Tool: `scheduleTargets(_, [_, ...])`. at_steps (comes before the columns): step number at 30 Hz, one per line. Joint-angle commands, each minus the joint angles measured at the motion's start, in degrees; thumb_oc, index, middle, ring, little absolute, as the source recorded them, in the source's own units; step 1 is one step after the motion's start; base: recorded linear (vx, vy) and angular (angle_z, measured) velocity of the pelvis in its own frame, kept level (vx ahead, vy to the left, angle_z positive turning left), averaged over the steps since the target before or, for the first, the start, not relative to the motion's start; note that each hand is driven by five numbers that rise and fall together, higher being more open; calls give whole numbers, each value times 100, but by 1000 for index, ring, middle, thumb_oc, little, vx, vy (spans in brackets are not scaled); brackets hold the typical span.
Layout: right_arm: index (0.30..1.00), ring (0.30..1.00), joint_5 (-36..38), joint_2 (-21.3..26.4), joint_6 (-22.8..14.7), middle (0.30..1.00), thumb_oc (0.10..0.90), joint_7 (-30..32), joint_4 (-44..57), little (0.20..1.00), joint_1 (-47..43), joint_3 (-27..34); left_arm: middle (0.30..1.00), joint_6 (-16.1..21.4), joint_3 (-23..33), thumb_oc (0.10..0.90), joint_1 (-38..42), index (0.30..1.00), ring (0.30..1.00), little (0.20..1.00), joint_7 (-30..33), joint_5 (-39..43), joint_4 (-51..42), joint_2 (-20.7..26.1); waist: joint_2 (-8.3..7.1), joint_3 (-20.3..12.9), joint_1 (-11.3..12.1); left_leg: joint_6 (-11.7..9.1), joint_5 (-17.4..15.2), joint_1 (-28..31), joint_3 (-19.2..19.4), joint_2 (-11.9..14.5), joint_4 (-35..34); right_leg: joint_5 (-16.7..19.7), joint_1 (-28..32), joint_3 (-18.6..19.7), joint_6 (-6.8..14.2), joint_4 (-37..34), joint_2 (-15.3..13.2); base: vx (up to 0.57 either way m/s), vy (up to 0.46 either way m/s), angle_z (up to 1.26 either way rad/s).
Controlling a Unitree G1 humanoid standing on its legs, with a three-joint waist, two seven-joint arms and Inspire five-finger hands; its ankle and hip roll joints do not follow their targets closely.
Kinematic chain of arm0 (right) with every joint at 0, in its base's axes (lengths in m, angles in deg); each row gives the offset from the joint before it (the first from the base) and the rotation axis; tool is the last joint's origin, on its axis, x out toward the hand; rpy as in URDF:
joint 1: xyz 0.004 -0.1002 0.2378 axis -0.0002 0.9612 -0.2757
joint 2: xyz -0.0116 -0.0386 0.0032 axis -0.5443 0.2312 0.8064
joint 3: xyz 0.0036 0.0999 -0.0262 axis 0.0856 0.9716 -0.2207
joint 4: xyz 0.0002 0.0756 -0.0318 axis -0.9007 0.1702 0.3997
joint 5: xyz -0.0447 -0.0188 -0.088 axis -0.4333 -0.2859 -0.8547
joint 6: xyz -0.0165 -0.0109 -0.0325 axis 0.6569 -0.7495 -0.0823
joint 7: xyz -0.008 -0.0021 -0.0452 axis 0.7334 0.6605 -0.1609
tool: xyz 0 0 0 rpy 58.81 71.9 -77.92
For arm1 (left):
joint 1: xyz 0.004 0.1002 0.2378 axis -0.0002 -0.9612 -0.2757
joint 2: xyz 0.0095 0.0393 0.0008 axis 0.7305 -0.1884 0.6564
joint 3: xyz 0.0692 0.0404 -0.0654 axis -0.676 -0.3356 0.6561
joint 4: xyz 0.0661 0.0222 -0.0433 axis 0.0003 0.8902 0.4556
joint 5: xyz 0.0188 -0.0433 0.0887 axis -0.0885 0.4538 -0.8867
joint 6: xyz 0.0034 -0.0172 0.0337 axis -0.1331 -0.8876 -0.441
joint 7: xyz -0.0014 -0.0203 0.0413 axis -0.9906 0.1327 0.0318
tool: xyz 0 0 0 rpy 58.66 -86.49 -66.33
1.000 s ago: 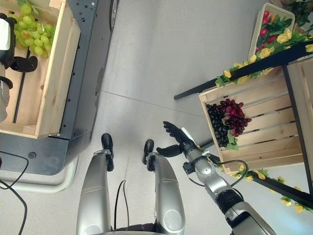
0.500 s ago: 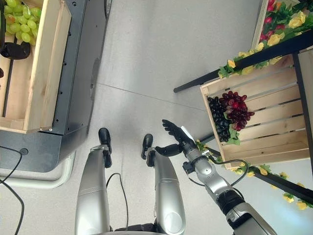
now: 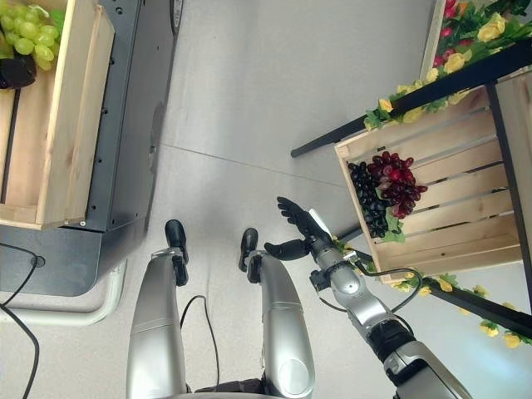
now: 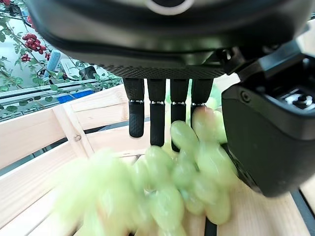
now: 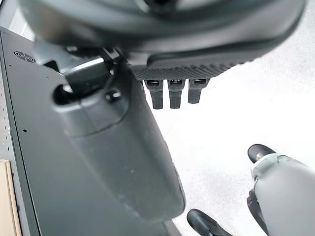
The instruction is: Pick up the fruits from the basket on one side to the basket on the other side
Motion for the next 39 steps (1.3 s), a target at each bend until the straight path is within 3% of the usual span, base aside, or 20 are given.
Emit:
scheduleTargets(1, [900,900,341,310,-484,900,800,303,526,900,193,321,300,60,260,400,283,300,300,300,197,270,144,235,-6,-24,178,167,-745,928,433,-324,-628,153,365,-191,-161,-254,327,-32,-23,1])
scheduleTargets(10, [900,900,418,211,-458,900,800,346,460,900,158,338,300,356,424,400,91,300,300,300,474,189,58,189,71,-24,205,180,-765,1215,426,-376,-687,106,600,-105,-191,-270,369,-3,-1,0])
scheduleTargets(17, [900,900,421,88,-520,900,800,269,387,900,186,368,300,685,775,400,-314,300,300,300,1032,485,-316,209,193,-24,288,189,-783,1602,438,-430,-809,35,922,-78,-197,-302,352,-12,-24,-2])
scheduleTargets(22, [900,900,307,-24,-464,900,800,279,412,900,198,365,300,931,1517,400,-1018,300,300,300,1318,1145,-825,7,393,-24,380,153,-899,2163,415,-549,-913,-180,1421,-47,-192,-251,297,21,-10,-1])
scheduleTargets(31, [900,900,101,-155,-345,900,800,341,539,900,217,397,300,1262,2664,400,-1843,300,300,300,1177,2010,-1624,-245,570,-24,508,146,-960,2665,427,-591,-952,-353,1815,-87,-231,3,117,-32,-34,4])
scheduleTargets(39, [900,900,126,-79,-249,900,800,227,555,900,244,445,300,1185,2934,400,-2200,300,300,300,999,1729,-1784,-312,638,-24,529,123,-973,2939,412,-584,-969,-488,2091,-115,-283,15,45,-26,-17,1])
